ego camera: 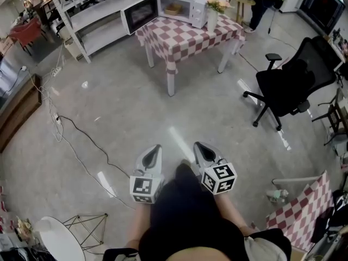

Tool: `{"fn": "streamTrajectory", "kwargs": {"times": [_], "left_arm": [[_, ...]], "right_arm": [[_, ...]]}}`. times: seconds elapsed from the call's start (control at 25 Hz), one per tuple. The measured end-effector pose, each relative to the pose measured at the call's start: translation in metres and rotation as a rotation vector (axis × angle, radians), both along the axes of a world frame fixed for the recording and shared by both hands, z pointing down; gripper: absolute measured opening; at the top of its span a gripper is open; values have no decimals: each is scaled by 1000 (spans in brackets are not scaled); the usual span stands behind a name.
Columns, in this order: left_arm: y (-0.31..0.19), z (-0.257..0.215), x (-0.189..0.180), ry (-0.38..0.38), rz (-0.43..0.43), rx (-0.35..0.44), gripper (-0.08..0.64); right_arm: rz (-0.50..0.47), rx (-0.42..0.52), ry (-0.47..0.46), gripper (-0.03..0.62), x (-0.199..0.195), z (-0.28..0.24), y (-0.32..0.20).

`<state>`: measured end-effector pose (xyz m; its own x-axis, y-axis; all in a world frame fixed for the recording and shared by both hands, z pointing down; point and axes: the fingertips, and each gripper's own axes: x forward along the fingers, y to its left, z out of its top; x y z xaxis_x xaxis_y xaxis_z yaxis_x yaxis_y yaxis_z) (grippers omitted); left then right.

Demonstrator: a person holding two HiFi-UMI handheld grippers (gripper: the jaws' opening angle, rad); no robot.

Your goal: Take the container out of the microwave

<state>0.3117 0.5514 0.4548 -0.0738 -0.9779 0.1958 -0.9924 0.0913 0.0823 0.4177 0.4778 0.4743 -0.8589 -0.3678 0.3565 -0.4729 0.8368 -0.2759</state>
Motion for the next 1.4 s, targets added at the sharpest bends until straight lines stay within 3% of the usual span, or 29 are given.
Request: {"fn": "streamTrajectory", "kwargs": {"times": [0.32,0.6,1.4], "left_arm": [[1,1,-12,10,-50,16,9],[-32,-5,-23,10,-48,38,9],[-135,16,-60,-12,-70,-23,9]], "right_arm": [[-59,-3,23,2,-16,4,0],[-85,-16,16,2,-32,3,-31],[-128,-22,30,0,-74,16,-135]]}}
